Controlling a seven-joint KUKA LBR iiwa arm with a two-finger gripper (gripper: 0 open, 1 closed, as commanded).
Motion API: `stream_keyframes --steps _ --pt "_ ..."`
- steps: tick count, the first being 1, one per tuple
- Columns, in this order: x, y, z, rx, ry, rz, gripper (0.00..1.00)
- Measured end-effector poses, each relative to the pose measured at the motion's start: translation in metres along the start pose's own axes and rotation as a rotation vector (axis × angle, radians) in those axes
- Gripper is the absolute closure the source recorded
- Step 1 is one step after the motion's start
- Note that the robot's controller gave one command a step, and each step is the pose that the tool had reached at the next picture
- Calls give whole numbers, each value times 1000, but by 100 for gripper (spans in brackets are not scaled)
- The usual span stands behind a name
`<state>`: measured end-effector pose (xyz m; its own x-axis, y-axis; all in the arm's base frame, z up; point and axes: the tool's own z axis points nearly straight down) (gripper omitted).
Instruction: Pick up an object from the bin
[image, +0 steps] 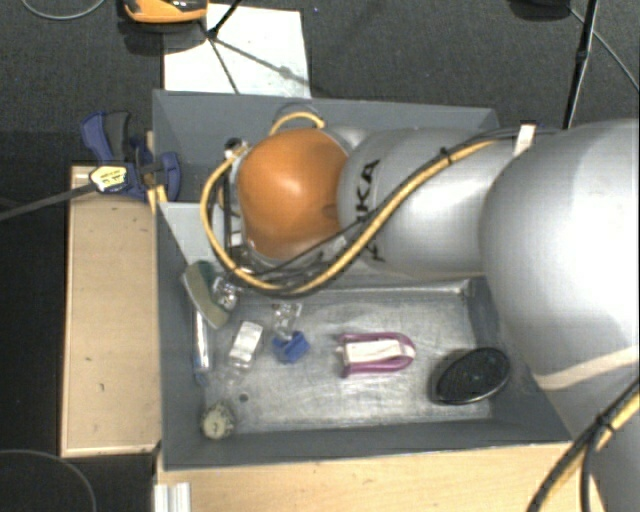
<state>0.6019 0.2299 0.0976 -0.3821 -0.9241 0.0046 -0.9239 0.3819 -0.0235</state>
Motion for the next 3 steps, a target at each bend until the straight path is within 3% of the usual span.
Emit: stream_keyframes --steps 1,2,3 --pt "2 4 8 -9 5 -191 0" --pt "-2 8 8 -14 -3 -192 100" --pt "0 6 -3 -20 -6 -182 100"
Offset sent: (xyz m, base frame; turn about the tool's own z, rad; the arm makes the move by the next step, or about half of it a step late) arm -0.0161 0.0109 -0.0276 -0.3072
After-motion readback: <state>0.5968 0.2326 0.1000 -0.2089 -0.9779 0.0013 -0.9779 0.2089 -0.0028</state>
